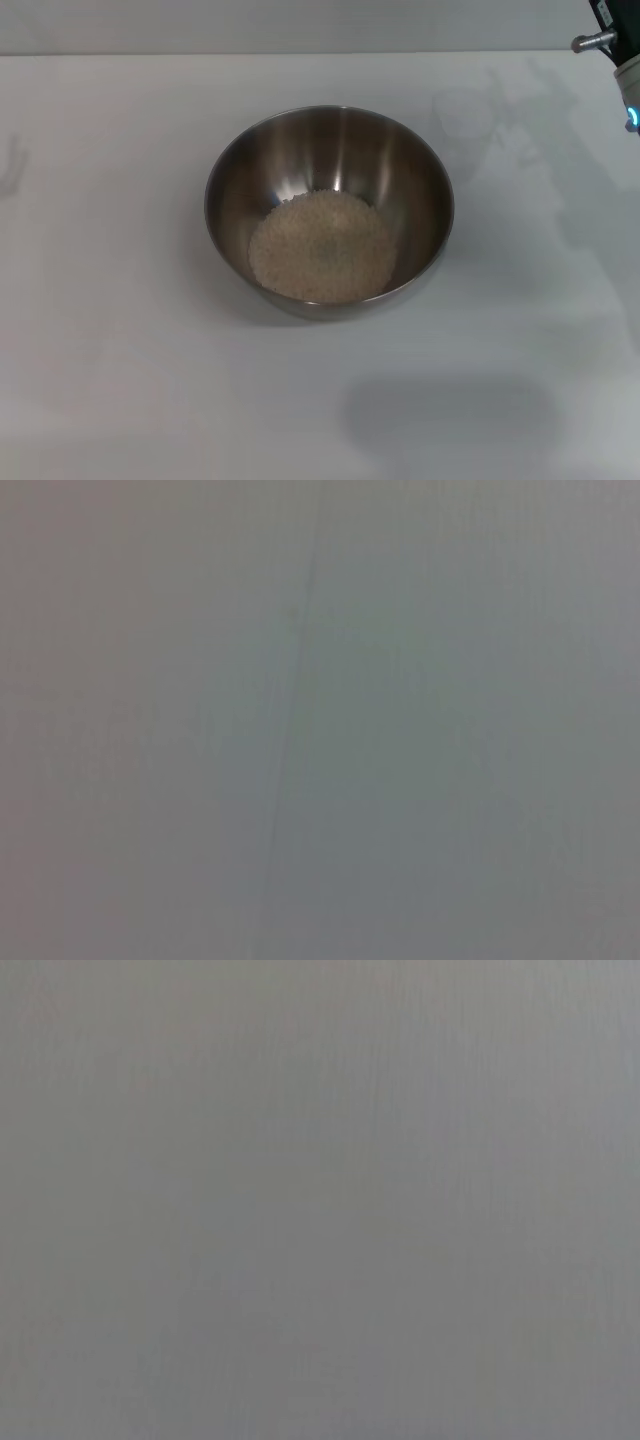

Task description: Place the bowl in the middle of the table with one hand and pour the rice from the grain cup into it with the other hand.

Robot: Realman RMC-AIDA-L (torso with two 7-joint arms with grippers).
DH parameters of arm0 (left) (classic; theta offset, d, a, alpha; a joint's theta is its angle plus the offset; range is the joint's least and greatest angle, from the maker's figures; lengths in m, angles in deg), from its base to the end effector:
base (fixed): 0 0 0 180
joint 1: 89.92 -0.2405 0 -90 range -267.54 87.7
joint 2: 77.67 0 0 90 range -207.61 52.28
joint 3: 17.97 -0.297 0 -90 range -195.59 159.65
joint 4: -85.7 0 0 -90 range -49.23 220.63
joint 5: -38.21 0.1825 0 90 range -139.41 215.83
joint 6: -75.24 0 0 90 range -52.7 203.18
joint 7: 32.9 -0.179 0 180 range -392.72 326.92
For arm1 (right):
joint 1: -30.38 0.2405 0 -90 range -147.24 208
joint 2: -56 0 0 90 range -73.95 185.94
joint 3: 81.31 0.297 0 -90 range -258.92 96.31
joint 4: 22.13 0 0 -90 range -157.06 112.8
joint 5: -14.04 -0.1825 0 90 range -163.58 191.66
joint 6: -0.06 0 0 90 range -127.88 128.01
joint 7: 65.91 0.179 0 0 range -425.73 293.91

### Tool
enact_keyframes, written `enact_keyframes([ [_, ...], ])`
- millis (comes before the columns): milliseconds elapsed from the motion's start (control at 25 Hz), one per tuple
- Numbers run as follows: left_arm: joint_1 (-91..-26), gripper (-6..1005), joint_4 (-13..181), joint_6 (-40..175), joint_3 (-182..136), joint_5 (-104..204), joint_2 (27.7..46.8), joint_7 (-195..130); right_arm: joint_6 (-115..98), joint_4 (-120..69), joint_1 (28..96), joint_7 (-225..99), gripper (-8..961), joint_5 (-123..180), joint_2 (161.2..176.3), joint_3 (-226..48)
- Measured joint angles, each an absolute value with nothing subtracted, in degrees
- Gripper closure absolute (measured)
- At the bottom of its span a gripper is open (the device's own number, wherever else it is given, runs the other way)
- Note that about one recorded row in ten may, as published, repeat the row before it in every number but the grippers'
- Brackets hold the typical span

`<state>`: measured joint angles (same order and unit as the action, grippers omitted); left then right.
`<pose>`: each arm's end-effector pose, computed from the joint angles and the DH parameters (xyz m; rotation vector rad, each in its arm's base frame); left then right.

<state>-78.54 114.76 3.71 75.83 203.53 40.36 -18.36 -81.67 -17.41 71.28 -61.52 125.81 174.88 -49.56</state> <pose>-0.3460 0.3311 0.0932 -1.2042 -0.3955 -0.9089 0.2163 0.4299 0.0137 -1.5577 0.1094 0.9694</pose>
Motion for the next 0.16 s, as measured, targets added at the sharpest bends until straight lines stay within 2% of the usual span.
enact_keyframes([
  [160, -78.6, 159, 114.9, 2.6, 76.6, 203.5, 40.69, -18.7, -83.0, -17.7, 71.2, -61.6, 393, 125.7, 174.83, -49.5],
])
